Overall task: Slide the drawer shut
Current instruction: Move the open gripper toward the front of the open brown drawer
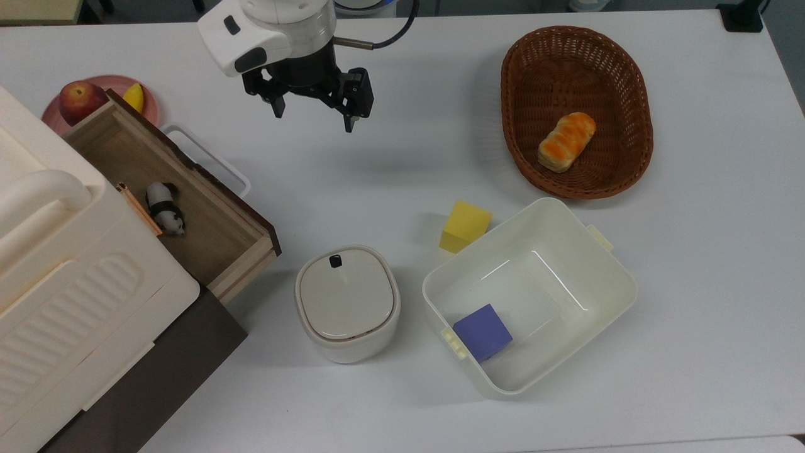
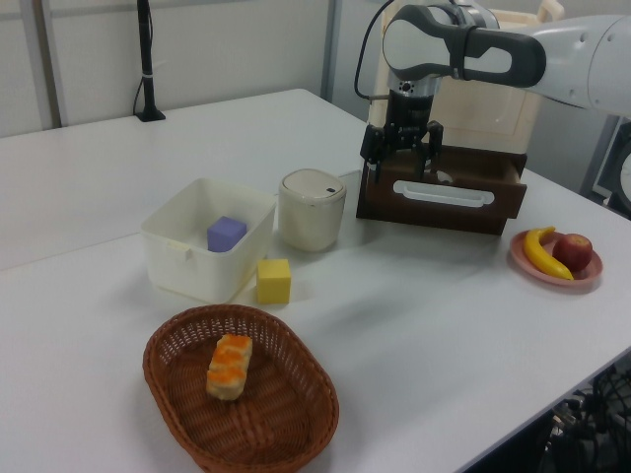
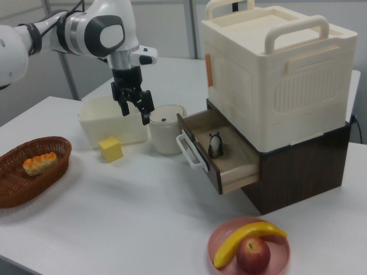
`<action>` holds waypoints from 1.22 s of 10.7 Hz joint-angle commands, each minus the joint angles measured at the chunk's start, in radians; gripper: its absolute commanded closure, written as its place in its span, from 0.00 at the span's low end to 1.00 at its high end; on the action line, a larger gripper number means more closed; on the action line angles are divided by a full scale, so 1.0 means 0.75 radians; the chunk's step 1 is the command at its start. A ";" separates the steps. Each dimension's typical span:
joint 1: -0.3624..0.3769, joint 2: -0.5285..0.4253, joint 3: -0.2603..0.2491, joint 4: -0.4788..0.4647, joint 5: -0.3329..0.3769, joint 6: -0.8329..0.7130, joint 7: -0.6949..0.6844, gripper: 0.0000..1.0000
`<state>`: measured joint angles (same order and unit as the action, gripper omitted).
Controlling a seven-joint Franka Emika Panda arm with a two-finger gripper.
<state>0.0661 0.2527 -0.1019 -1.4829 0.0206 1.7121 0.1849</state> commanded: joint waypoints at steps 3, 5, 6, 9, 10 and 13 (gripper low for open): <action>-0.002 -0.036 -0.011 -0.058 0.022 -0.006 -0.124 0.67; -0.004 -0.036 -0.014 -0.058 0.022 -0.004 -0.128 0.35; -0.006 -0.036 -0.011 -0.056 0.022 -0.004 -0.130 0.43; -0.010 -0.036 -0.013 -0.056 0.024 -0.004 -0.128 0.96; -0.008 -0.034 -0.011 -0.056 0.024 -0.004 -0.114 0.96; -0.018 -0.004 -0.014 -0.070 0.020 0.006 -0.016 0.96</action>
<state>0.0559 0.2518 -0.1042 -1.5001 0.0207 1.7098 0.1237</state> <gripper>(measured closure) 0.956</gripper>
